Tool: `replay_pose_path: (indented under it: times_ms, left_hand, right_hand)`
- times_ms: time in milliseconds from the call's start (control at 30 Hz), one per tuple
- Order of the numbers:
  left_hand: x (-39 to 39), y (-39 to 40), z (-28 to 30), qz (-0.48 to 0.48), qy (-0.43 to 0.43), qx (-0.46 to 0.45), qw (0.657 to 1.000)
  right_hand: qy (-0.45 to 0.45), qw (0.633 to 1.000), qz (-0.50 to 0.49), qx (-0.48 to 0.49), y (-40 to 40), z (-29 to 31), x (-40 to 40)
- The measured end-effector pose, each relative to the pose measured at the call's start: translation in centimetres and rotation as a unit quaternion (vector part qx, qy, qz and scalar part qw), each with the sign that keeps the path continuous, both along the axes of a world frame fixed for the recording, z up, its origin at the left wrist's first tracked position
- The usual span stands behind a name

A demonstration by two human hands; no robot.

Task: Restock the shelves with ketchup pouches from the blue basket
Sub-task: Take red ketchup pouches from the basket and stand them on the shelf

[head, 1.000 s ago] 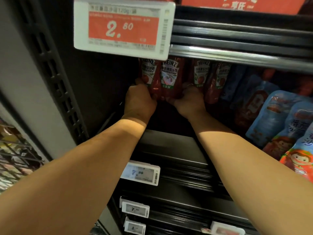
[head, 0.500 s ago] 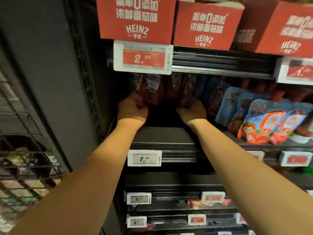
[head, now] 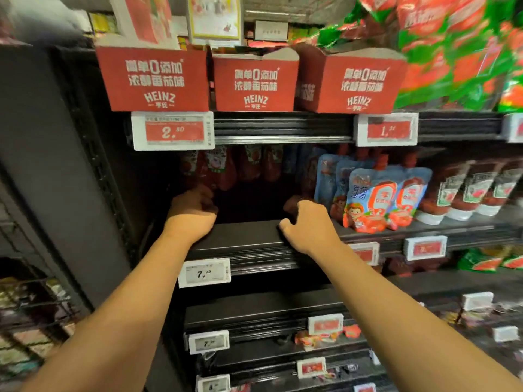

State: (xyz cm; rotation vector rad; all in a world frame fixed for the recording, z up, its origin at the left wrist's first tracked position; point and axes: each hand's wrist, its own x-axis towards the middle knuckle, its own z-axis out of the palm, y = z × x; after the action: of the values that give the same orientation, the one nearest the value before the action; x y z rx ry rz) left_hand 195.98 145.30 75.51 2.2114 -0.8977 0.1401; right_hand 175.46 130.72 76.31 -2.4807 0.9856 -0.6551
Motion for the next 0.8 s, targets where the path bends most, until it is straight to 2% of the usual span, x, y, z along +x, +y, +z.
replay_pose_path:
  times_ms: [167, 300, 400, 467, 500, 567, 667, 733, 800]
  left_hand:
    - [-4.5, 3.1, -0.5, 0.01, -0.04, 0.005, 0.999]
    - [-9.6, 5.2, -1.3, 0.017, -0.076, -0.042, 0.996]
    - [-14.6, 6.9, -3.5, 0.037, -0.162, -0.098, 0.981]
    - [-18.1, 7.7, -6.0, 0.031, -0.224, -0.091, 0.97]
    - [-19.7, 8.0, -7.9, 0.023, -0.217, -0.069, 0.973]
    - [-23.2, 8.5, -12.5, 0.023, -0.136, -0.018, 0.99]
    - [-28.2, 9.4, -20.2, 0.056, 0.062, 0.073, 0.994]
    - [-31.4, 10.6, -24.5, 0.076, 0.236, 0.136, 0.959]
    - [-34.8, 12.3, -28.1, 0.083, 0.344, 0.232, 0.906]
  right_hand:
    - [-0.09, 0.993, 0.066, 0.026, -0.3, 0.6, -3.6]
    - [-0.178, 0.974, 0.127, 0.064, -0.9, -0.1, -8.2]
    - [-0.242, 0.95, 0.183, 0.07, -1.2, -1.8, -12.5]
    - [-0.267, 0.939, 0.205, 0.066, -1.6, -4.0, -15.3]
    - [-0.257, 0.94, 0.211, 0.076, -1.9, -5.8, -16.6]
    - [-0.193, 0.947, 0.216, 0.138, -2.6, -10.5, -19.0]
    - [-0.01, 0.952, 0.198, 0.234, -3.9, -19.2, -22.5]
    - [0.128, 0.935, 0.164, 0.286, -4.0, -24.5, -25.4]
    - [0.221, 0.903, 0.13, 0.344, -3.3, -28.9, -29.0]
